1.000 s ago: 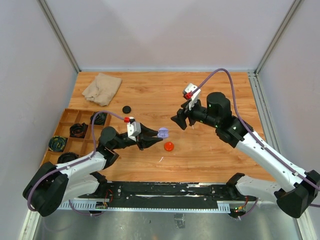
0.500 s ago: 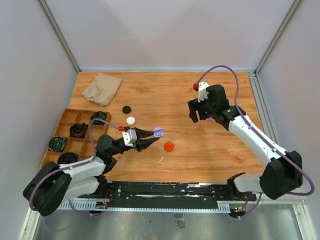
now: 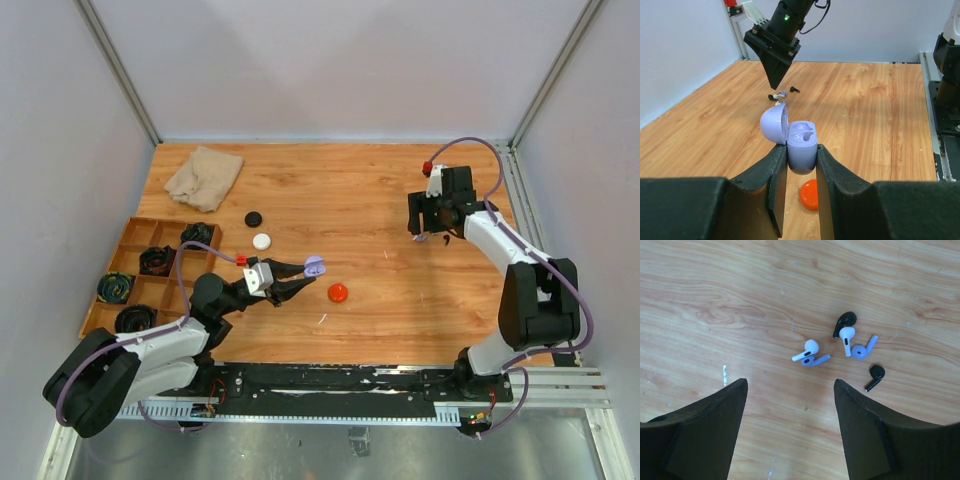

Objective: Insert the wireless bluetooth earbuds into the charging case
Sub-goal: Pick up the earbud from the center of the board.

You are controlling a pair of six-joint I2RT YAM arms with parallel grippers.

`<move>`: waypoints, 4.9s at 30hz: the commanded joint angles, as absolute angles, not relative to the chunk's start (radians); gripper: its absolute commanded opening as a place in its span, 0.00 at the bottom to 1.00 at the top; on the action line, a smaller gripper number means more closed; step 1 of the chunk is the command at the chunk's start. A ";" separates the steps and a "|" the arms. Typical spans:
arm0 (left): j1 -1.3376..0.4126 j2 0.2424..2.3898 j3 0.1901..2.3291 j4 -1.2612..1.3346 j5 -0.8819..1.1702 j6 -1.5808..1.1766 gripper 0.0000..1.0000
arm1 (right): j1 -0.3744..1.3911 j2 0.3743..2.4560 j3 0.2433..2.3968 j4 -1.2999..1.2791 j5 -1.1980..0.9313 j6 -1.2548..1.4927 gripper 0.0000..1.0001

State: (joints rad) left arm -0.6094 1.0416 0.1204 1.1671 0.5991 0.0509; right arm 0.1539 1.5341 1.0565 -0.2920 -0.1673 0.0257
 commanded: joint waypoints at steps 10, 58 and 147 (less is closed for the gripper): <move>-0.611 1.020 0.137 1.132 0.584 0.093 0.00 | 0.089 1.708 1.080 -0.193 -0.263 -0.021 0.63; -0.611 1.009 0.095 1.200 0.533 0.045 0.00 | 0.187 1.865 1.177 -0.439 -0.176 0.019 0.30; -0.611 0.999 0.075 1.253 0.519 0.022 0.00 | 0.374 1.876 1.372 -0.699 -0.019 0.088 0.17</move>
